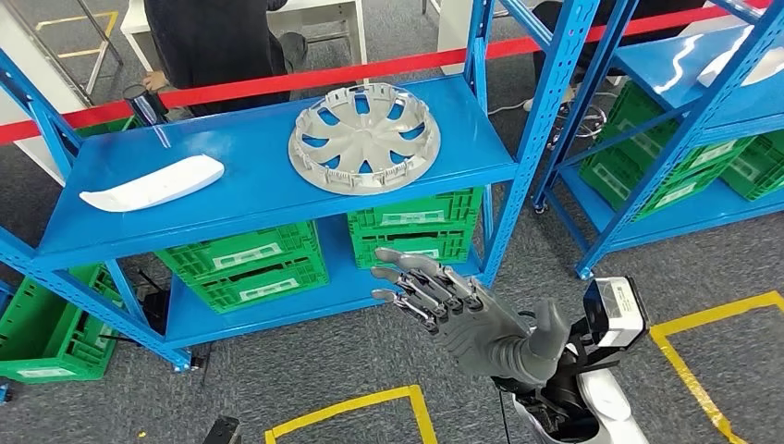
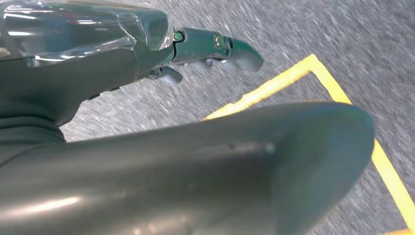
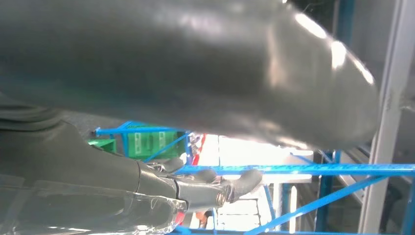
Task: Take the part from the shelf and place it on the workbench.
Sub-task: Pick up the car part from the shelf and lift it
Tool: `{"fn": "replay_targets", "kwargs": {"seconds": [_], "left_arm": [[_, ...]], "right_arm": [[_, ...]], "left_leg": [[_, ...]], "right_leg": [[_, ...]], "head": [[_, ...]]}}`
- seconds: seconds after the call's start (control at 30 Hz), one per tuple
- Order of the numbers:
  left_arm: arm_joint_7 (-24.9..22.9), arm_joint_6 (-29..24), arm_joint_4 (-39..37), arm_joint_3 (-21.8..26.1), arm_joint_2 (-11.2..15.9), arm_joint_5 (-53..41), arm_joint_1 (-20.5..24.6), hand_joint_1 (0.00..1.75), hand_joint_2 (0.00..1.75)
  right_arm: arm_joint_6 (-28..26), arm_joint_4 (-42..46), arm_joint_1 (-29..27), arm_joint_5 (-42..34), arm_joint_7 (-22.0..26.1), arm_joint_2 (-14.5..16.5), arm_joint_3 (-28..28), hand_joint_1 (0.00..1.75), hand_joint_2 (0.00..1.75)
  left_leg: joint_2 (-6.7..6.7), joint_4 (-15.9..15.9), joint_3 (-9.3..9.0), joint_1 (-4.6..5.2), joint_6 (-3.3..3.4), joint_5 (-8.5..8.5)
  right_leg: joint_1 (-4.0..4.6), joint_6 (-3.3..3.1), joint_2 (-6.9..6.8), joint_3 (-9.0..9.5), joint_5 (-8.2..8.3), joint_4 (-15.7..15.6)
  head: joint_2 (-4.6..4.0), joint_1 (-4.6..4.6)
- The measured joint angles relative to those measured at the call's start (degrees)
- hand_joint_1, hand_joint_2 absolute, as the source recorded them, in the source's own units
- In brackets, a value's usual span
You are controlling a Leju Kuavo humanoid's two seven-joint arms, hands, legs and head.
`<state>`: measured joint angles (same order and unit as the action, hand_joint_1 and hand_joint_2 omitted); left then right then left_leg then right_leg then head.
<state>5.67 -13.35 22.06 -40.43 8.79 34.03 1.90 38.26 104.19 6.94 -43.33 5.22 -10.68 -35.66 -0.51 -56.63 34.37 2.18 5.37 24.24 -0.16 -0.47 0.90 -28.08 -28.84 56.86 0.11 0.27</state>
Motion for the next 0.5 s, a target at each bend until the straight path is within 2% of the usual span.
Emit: {"fn": "replay_targets", "kwargs": {"seconds": [0.03,0.1,0.13,0.2,0.23,0.27,0.3,0.37,0.4,0.43,0.47,0.5], "left_arm": [[0.03,0.01,0.08,-0.02,0.16,0.01,-0.02,0.0,0.0],[0.07,0.03,0.17,-0.05,0.24,0.02,0.02,0.0,0.0],[0.09,0.03,0.19,-0.05,0.2,0.02,0.15,0.0,0.0],[0.1,0.08,0.25,-0.08,-0.08,0.02,0.29,0.0,0.0],[0.1,0.1,0.27,-0.11,-0.28,0.02,0.2,0.0,0.0],[0.09,0.14,0.29,-0.17,-0.51,0.02,0.06,0.0,0.0],[0.09,0.16,0.29,-0.23,-0.7,0.02,-0.06,0.0,0.0],[0.09,0.18,0.28,-0.33,-0.88,0.02,-0.1,0.0,0.0],[0.08,0.16,0.29,-0.38,-0.79,0.02,-0.04,0.0,0.0],[0.07,0.12,0.32,-0.41,-0.64,0.02,0.03,0.0,0.0],[0.04,0.09,0.34,-0.45,-0.5,0.02,0.04,0.0,0.0],[0.01,0.06,0.38,-0.47,-0.45,0.02,0.04,0.0,0.0]], "right_arm": [[-0.01,0.15,-0.1,-0.03,-0.02,-0.01,-0.01,0.0,0.0],[-0.03,0.39,-0.11,-0.07,-0.01,-0.11,0.01,0.0,0.0],[-0.03,0.47,-0.02,-0.07,-0.01,-0.18,0.01,0.0,0.0],[-0.03,0.53,-0.04,-0.07,-0.01,-0.37,0.02,0.0,0.0],[-0.03,0.53,-0.16,-0.05,-0.02,-0.48,0.02,0.0,0.0],[-0.03,0.53,-0.27,-0.05,-0.02,-0.58,0.01,0.0,0.0],[-0.03,0.53,-0.3,-0.05,-0.02,-0.66,0.01,0.0,0.0],[-0.03,0.51,-0.33,-0.09,-0.02,-0.83,0.01,0.0,0.0],[-0.04,0.48,-0.34,-0.13,-0.03,-0.92,-0.01,0.0,0.0],[-0.04,0.45,-0.42,-0.16,-0.06,-1.0,-0.02,0.0,0.0],[-0.05,0.45,-0.56,-0.22,-0.07,-1.07,0.0,0.0,0.0],[-0.05,0.47,-0.64,-0.26,-0.08,-1.09,0.01,0.0,0.0]], "left_leg": [[-0.03,1.68,-1.46,0.18,0.44,-0.3],[0.05,4.04,-4.17,0.03,1.25,-0.67],[0.07,4.67,-5.09,-0.24,1.41,-0.69],[0.05,4.8,-5.58,-0.7,1.17,-0.18],[0.01,4.75,-5.74,-1.02,0.72,0.2],[-0.06,4.62,-5.97,-1.4,0.16,0.65],[-0.14,4.33,-6.31,-1.9,-0.58,1.18],[-0.33,3.0,-6.85,-2.88,-2.47,2.8],[-0.42,1.93,-6.86,-3.25,-3.39,3.77],[-0.48,0.96,-6.56,-3.34,-4.17,4.64],[-0.45,0.19,-6.26,-3.3,-4.7,5.3],[-0.41,-0.28,-6.18,-3.37,-4.97,5.76]], "right_leg": [[-0.2,0.52,-0.14,0.39,0.26,0.1],[-0.22,0.97,-0.38,0.18,0.0,2.14],[-0.23,0.89,-0.42,-0.97,-0.95,4.45],[-0.64,0.98,-0.42,-5.39,-3.52,11.09],[-1.03,1.37,-0.44,-7.67,-4.41,13.67],[-1.47,2.02,-0.46,-9.22,-4.46,14.65],[-1.95,3.05,-0.5,-9.68,-3.33,13.56],[-2.98,5.8,-0.56,-8.12,1.06,7.11],[-3.29,6.38,-0.62,-7.52,2.07,4.37],[-3.41,6.1,-0.69,-7.25,2.65,3.02],[-3.35,5.1,-0.76,-7.5,2.31,3.08],[-3.25,3.76,-0.8,-7.72,1.84,3.33]], "head": [[0.0,-0.1],[0.0,-0.22],[0.0,-0.22],[0.0,-0.16],[0.0,-0.15],[0.0,-0.16],[0.0,-0.17],[0.0,-0.1],[0.0,0.04],[0.0,0.14],[0.0,0.06],[0.0,-0.07]]}}
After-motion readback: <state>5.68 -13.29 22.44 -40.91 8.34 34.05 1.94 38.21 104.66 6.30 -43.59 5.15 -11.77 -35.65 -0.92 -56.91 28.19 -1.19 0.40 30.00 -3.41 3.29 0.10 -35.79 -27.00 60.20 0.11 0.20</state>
